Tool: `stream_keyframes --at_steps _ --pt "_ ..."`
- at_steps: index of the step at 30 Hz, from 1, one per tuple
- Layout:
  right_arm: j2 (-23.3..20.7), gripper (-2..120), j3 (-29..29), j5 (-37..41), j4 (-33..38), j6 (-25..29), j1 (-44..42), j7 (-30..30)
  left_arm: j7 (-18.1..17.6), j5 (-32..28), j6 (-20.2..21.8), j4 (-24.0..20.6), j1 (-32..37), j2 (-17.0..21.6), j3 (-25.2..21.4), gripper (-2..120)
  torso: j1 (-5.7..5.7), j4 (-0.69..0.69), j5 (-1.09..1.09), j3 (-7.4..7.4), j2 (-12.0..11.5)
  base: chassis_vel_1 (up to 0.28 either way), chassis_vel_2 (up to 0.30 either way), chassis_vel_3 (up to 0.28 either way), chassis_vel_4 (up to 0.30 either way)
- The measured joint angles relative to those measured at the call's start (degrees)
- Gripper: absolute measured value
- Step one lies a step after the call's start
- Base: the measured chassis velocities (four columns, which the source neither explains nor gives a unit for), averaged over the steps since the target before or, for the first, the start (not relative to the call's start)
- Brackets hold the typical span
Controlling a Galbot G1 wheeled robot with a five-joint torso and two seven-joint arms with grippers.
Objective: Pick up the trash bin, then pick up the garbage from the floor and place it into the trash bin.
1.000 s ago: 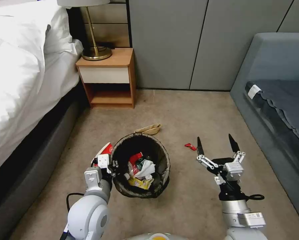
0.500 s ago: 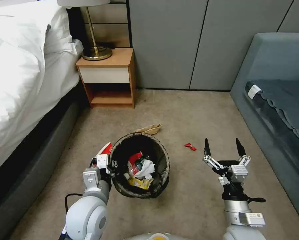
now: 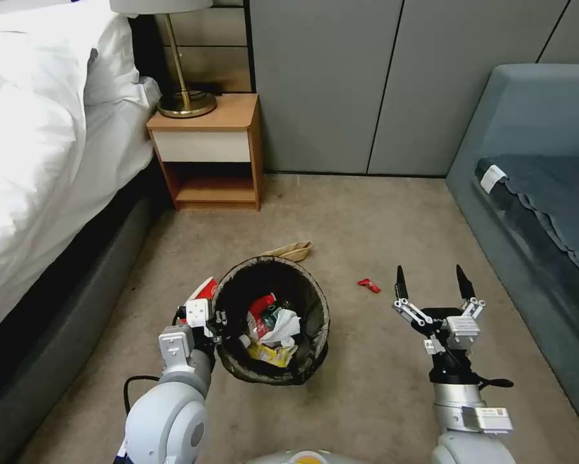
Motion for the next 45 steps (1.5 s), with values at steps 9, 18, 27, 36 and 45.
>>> stream_keyframes --at_steps 9,18,27,36,45 --pt "-0.12 100 -0.07 0.03 0.23 -0.46 0.52 0.0 0.04 0.07 -0.05 -0.09 -0.02 -0.06 0.01 0 0.01 0.01 0.01 0.01 0.0 -0.187 0.19 0.194 -0.185" --pt "-0.12 100 -0.43 -0.16 -0.2 0.03 1.33 -0.77 0.04 0.1 -0.06 -0.08 -0.17 -0.15 0.02 0 0.01 0.0 0.0 0.01 0.0 -0.12 0.111 0.113 -0.128" --pt "-1.3 100 -0.51 -1.52 -2.16 0.7 5.14 -1.07 0.04 0.12 -0.06 0.0 -0.16 -0.21 0.07 0 0.01 -0.01 0.0 0.0 0.0 0.0 0.0 0.0 0.0" --pt "-7.49 100 -2.39 1.55 -6.81 -12.27 10.18 -5.76 0.04 0.36 -0.06 0.04 0.03 -0.24 0.27 0 0.01 -0.01 -0.01 0.0 0.0 0.0 0.0 0.0 0.0" --pt "-14.11 100 -7.11 7.83 -12.79 -30.81 15.45 -9.04 0.05 0.58 -0.06 0.27 0.03 -0.48 0.46 0 0.01 0.01 0.01 0.01 -0.01 0.0 0.0 0.0 0.0"
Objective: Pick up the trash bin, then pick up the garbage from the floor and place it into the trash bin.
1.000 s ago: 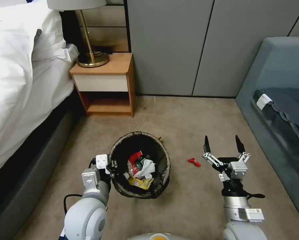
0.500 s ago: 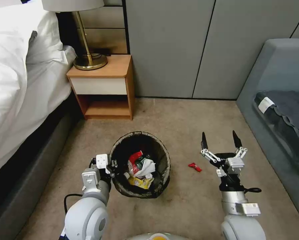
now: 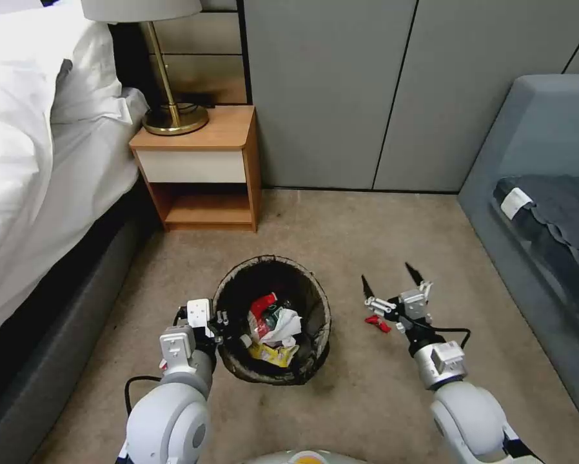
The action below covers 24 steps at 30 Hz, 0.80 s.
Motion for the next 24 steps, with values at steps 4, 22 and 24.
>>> stream_keyframes --at_steps 4,22,24 --pt "-2.34 100 -0.73 0.2 -4.13 -4.02 2.08 -2.71 0.0 0.14 0.0 0.18 -0.05 -0.14 0.14 0 0.0 0.0 0.0 0.0 0.0 0.0 0.0 0.0 0.0" --pt "-2.55 100 -2.62 -4.86 -29.44 -0.78 15.15 -10.26 -0.02 0.64 -0.07 0.35 0.46 -0.18 0.52 0 0.0 0.0 -0.01 0.0 0.0 0.0 0.0 0.0 0.0" --pt "-2.26 100 -2.83 -5.12 -30.79 -0.25 16.18 -10.72 -0.03 0.7 -0.07 0.36 0.52 -0.17 0.52 0 0.0 0.0 -0.01 0.0 0.0 0.0 0.0 0.0 0.0"
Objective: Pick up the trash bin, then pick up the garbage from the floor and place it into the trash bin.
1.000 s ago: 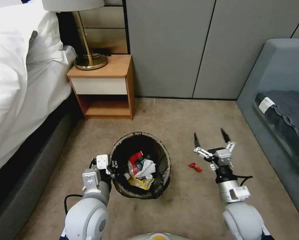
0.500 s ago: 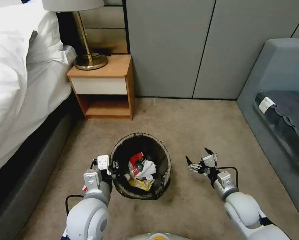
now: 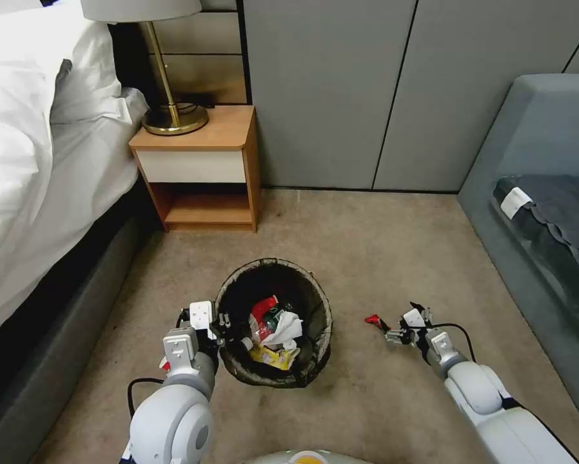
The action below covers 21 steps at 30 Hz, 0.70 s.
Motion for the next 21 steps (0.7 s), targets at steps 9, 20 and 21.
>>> stream_keyframes --at_steps 9,20,21 --pt "2.43 100 -1.56 -0.94 -8.44 2.86 5.22 -2.0 -0.03 0.24 0.0 0.0 0.33 -0.19 -0.04 0 0.0 -0.01 0.0 0.0 0.0 0.0 0.0 0.0 0.0" --pt "3.64 100 -1.43 -2.63 -10.33 2.78 4.25 -3.03 -0.05 0.22 0.0 0.34 -0.15 -0.32 -0.04 0 0.0 -0.02 -0.01 0.0 0.0 0.0 0.0 0.0 0.0" --pt "3.86 100 -1.35 -2.78 -10.82 2.98 4.15 -3.2 -0.06 0.22 0.0 0.38 -0.17 -0.34 -0.03 0 0.0 -0.02 -0.01 0.0 0.0 0.0 0.0 0.0 0.0"
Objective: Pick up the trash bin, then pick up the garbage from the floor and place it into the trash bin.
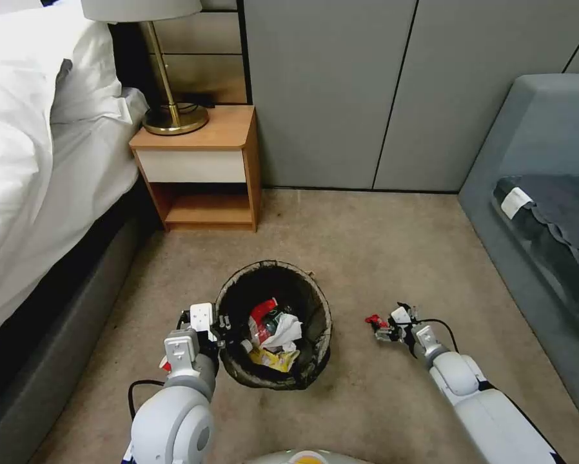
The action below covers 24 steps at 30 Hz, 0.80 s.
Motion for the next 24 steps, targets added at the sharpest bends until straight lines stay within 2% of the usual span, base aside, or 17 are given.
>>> stream_keyframes --at_steps 4,12,24 --pt "0.7 100 0.23 -0.52 -1.36 0.41 0.1 -0.14 -0.01 0.0 0.0 0.02 0.01 -0.01 0.06 0 0.0 0.0 0.0 0.0 0.0 0.0 0.0 0.0 0.0" --pt "2.11 100 0.7 -1.35 -9.05 2.87 3.25 0.05 -0.03 0.28 -0.12 0.0 0.61 -0.04 -0.08 0 0.0 0.01 0.0 0.0 0.0 0.0 0.0 0.0 0.0" --pt "3.88 98 0.64 -1.13 -11.98 3.89 5.25 0.21 -0.03 0.94 -0.31 -0.03 1.05 -0.53 0.19 0 0.0 0.01 0.0 0.0 0.0 0.0 0.0 0.0 0.0"
